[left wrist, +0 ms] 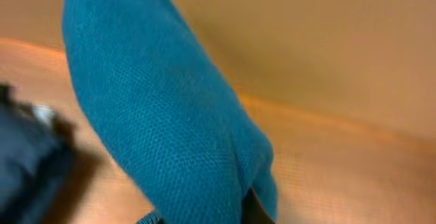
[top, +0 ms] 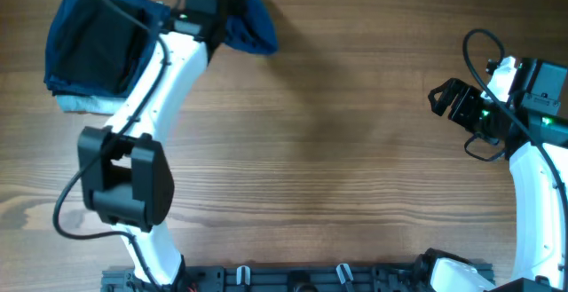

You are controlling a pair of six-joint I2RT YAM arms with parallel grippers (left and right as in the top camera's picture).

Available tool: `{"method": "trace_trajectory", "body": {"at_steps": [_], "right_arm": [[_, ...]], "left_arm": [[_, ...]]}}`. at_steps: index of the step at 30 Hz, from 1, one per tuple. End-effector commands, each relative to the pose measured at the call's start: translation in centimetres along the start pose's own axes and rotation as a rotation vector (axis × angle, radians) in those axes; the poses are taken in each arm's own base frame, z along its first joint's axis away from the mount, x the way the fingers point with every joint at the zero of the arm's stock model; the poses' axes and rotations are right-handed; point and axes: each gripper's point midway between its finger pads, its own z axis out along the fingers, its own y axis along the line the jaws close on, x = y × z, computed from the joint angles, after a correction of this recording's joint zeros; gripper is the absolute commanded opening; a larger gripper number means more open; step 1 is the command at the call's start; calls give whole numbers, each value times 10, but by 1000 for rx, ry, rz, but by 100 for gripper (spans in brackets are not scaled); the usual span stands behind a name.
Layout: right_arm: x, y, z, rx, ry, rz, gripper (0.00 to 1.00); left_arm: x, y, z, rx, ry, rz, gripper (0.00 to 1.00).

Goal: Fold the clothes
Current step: 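Carry the shirt leftward and place it on top of the clothes stack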

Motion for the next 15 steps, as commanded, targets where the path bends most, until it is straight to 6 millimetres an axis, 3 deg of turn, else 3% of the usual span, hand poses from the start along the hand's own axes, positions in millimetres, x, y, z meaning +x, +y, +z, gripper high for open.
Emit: {"method": "trace_trajectory", "body": {"at_steps": [1, 4, 7, 10, 12, 15], "right_arm": [[2, -5, 2, 21, 2, 7, 99], [2, -5, 2, 21, 2, 7, 100], [2, -5, 2, 21, 2, 7, 100], [2, -5, 2, 21, 2, 7, 99], [2, -5, 2, 21, 2, 7, 100], [2, -5, 2, 21, 2, 7, 99]], "left_arm": [[-113, 20, -66, 26, -300, -54, 4], [-159, 42, -93, 54, -439, -52, 4], [-184, 88, -105, -15, -507, -85, 4], [-186, 144, -105, -115, -491, -124, 4], [-184, 171, -103, -159, -479, -147, 4], [-166, 207, -86, -229, -406, -169, 4]]}}
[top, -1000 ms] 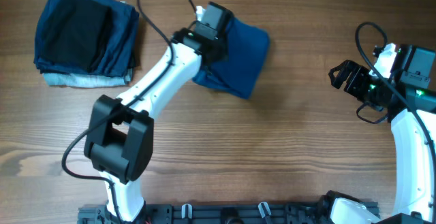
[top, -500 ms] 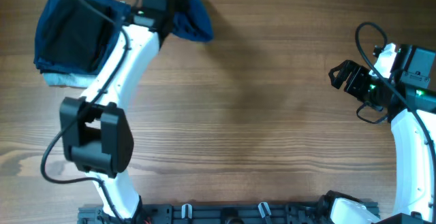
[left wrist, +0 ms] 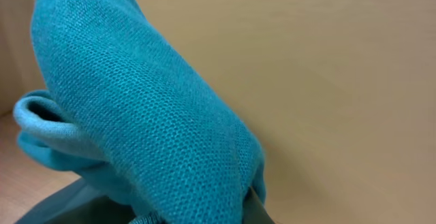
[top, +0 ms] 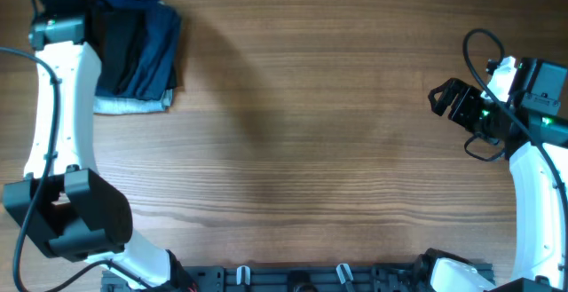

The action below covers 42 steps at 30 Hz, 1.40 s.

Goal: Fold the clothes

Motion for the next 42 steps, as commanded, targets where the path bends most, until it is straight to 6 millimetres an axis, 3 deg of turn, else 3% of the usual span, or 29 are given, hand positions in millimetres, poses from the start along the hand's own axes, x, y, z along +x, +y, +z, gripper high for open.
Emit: {"method": "trace_trajectory", "body": {"at_steps": [1, 3, 8, 10, 12, 15, 17, 21, 24, 27, 29, 30, 31, 32, 33, 35, 37, 39, 40, 42], "right_arm": [[2, -5, 2, 21, 2, 7, 99], [2, -5, 2, 21, 2, 7, 100], [2, -5, 2, 21, 2, 7, 99], [2, -5, 2, 21, 2, 7, 99], [2, -5, 2, 21, 2, 7, 100], [2, -5, 2, 21, 2, 7, 99], [2, -5, 2, 21, 2, 7, 100], [2, -5, 2, 21, 2, 7, 99], [2, -4, 2, 21, 2, 7, 100], [2, -4, 2, 21, 2, 7, 99], [2, -4, 2, 21, 2, 7, 99], [2, -4, 2, 21, 2, 7, 100], [2, -5, 2, 21, 2, 7, 99], [2, -5, 2, 21, 2, 7, 100], [2, -4, 2, 21, 2, 7, 100], [2, -5, 2, 21, 2, 7, 100], [2, -5, 2, 21, 2, 7, 99], [2, -5, 2, 21, 2, 7, 99], [2, -4, 2, 21, 2, 7, 100], [2, -5, 2, 21, 2, 7, 100]], "left_arm": [[-1, 21, 11, -36, 8, 2, 4], [0, 26, 15, -45, 10, 0, 4], [-44, 12, 12, 19, -171, -51, 4], [-47, 14, 12, 25, -179, -111, 4], [-25, 21, 22, -1, -110, -112, 4], [27, 37, 43, -61, 32, -96, 4], [42, 42, 43, -85, 90, -90, 4], [51, 47, 25, -120, 174, -81, 4], [79, 60, 10, -181, 305, -71, 4], [116, 93, -14, -387, 437, -176, 4], [133, 103, -28, -449, 508, -193, 4], [137, 106, -32, -462, 529, -189, 24], [142, 111, -37, -482, 558, -186, 76], [143, 113, -40, -491, 569, -185, 95], [136, 119, -50, -495, 580, -158, 100], [121, 119, -63, -486, 566, -142, 100], [92, 111, -84, -450, 510, -148, 98], [76, 87, -97, -331, 499, -186, 16], [76, 79, -97, -285, 514, -201, 4], [86, 71, -92, -226, 558, -168, 4]]}}
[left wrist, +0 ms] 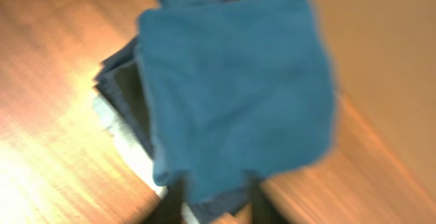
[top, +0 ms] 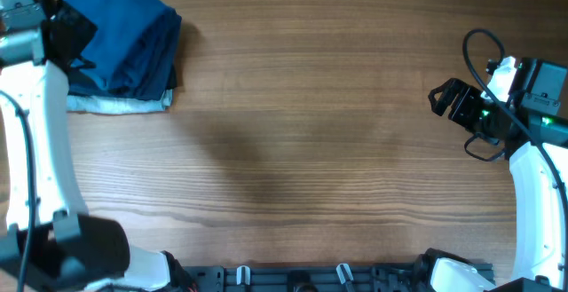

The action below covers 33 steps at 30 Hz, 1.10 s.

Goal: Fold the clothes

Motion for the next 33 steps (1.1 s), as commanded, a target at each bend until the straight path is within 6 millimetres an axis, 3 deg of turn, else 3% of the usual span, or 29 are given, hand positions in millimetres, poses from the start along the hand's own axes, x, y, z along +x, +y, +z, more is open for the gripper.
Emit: {"method": "trace_trajectory", "body": {"at_steps": [1, 3, 7, 11, 12, 14, 16, 17, 18, 19, 21, 23, 28, 31, 33], "right_arm": [[2, -4, 2, 19, 2, 7, 100], [2, -4, 2, 18, 2, 7, 99], [2, -4, 2, 18, 2, 6, 100], [2, -4, 2, 18, 2, 7, 99], [2, -4, 2, 19, 2, 6, 99], [2, -4, 2, 18, 2, 7, 99], [2, -4, 2, 18, 3, 7, 100], [2, -4, 2, 18, 3, 7, 99], [2, -4, 2, 18, 2, 6, 99], [2, -4, 2, 18, 2, 6, 100], [2, -4, 2, 19, 2, 7, 100], [2, -4, 2, 18, 2, 7, 99], [2, -4, 2, 19, 2, 7, 100], [2, -4, 2, 18, 2, 7, 100], [2, -4, 2, 19, 2, 7, 99]], "left_arm": [[16, -21, 8, 118, 91, 93, 4], [33, -22, 34, 119, 166, 143, 4], [67, 3, 102, 22, 314, 139, 4], [98, 25, 142, 8, 454, 169, 4], [102, 26, 145, 27, 477, 153, 4], [91, -3, 129, 218, 487, 102, 4], [51, -34, 90, 432, 393, 79, 4], [35, -36, 79, 457, 338, 82, 4], [6, -34, 61, 472, 233, 87, 4], [-9, -24, 56, 448, 183, 80, 4], [-18, -4, 65, 408, 168, 46, 4], [-17, 14, 87, 376, 191, 13, 4], [10, 57, 158, 297, 297, -60, 4], [10, 50, 157, 334, 302, -69, 4], [-10, 33, 131, 382, 253, -91, 4]]}}
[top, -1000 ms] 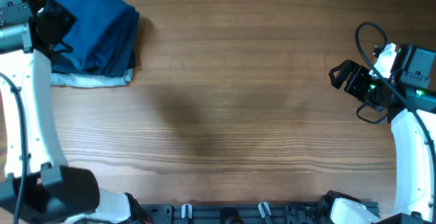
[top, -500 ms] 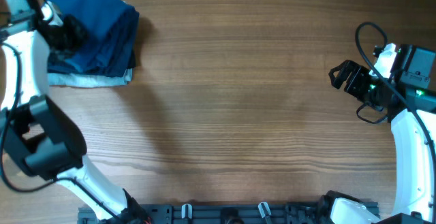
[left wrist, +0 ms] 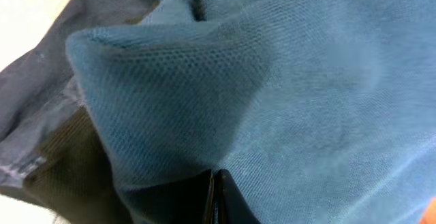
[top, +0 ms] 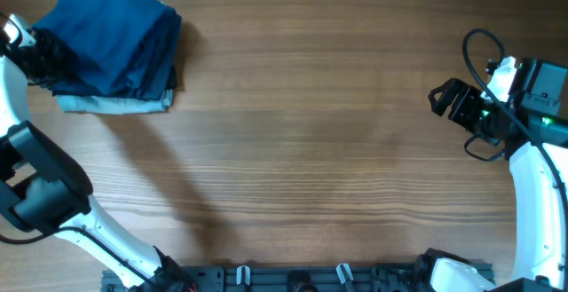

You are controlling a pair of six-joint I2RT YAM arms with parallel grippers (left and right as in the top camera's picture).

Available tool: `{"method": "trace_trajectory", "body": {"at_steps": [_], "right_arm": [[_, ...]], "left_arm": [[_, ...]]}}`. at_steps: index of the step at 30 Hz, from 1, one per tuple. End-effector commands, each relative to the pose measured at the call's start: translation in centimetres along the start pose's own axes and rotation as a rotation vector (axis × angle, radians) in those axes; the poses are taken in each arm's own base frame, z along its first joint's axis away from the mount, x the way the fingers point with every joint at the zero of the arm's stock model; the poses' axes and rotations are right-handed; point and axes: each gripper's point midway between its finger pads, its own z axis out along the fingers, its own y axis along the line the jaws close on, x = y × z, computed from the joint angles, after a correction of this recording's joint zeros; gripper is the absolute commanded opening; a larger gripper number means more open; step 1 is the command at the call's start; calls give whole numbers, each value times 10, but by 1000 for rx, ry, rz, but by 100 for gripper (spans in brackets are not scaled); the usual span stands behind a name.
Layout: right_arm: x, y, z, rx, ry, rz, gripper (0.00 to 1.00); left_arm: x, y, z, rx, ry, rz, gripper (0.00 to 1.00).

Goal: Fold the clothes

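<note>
A stack of folded clothes (top: pixel 111 48) lies at the table's far left corner. A blue knit garment (top: pixel 106 21) is on top, dark pieces are under it, and a pale grey one (top: pixel 115 105) is at the bottom. My left gripper (top: pixel 42 54) is at the stack's left edge. In the left wrist view its fingers (left wrist: pixel 214 197) are pressed together against the blue garment (left wrist: pixel 306 81), with a dark garment (left wrist: pixel 54 176) below. Nothing shows between the fingertips. My right gripper (top: pixel 441 98) hovers at the far right, away from the clothes. Its jaws are too small to read.
The wooden table (top: pixel 311 150) stretches between the two arms. A black rail (top: pixel 293 279) with clips runs along the front edge. The right arm's cable (top: pixel 470 48) loops above its wrist.
My left gripper was open above the stack with the blue garment lying on top. Now it is shut and low against the stack's left side. The right arm has not moved.
The left gripper first held the blue garment hanging at the back of the table, right of the stack. Then it held it over the stack. Later the garment lay folded on top with the gripper open. Now the gripper is shut beside the stack.
</note>
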Motion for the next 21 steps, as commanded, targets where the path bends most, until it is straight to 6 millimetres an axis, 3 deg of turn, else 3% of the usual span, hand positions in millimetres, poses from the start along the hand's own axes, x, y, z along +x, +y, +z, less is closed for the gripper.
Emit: {"method": "trace_trajectory", "body": {"at_steps": [1, 4, 6, 8, 11, 12, 14, 15, 21], "right_arm": [[2, -4, 2, 18, 3, 7, 99], [2, -4, 2, 18, 3, 7, 99], [2, -4, 2, 18, 3, 7, 100], [2, -4, 2, 18, 3, 7, 100], [2, -4, 2, 18, 3, 7, 99], [2, -4, 2, 18, 3, 7, 99], [2, -4, 2, 18, 3, 7, 100], [2, -4, 2, 18, 3, 7, 100], [2, -4, 2, 18, 3, 7, 99]], "left_arm": [[-14, -50, -44, 110, -78, 32, 4], [-2, -121, -95, 198, -151, 155, 4], [23, -172, -114, 269, -155, 238, 4], [57, -213, -109, 285, -132, 322, 6], [92, -241, -88, 235, -116, 395, 8], [103, -249, -84, 230, -109, 418, 16], [126, -264, -77, 216, -92, 460, 89], [147, -270, -74, 214, -50, 484, 100], [164, -278, -73, 225, -20, 510, 100]]}}
